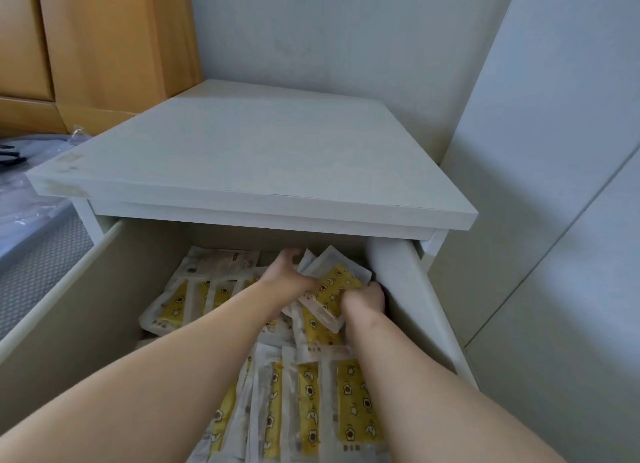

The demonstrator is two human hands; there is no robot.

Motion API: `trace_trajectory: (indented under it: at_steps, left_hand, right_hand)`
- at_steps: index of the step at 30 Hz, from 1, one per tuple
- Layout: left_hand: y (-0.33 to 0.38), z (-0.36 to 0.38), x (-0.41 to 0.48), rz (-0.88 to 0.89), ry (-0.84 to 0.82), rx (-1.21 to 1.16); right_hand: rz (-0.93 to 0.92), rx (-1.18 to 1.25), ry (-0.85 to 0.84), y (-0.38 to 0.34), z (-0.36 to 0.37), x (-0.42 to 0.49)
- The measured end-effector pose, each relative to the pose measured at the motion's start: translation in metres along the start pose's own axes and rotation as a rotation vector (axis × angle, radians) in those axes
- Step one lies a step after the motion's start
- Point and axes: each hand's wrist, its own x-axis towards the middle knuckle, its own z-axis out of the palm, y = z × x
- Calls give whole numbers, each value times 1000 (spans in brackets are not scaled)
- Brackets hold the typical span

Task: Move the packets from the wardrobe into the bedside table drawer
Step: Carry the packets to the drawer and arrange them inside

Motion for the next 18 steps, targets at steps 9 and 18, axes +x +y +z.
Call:
trace_trajectory:
  at_steps: [9, 18]
  left_hand:
    - [-13, -3, -22, 205, -255, 627]
    - [-24, -5, -19, 256, -221, 1030]
  right_hand:
    - [-110, -167, -28, -1, -2, -7]
    - [-139, -98, 10, 4, 0, -5]
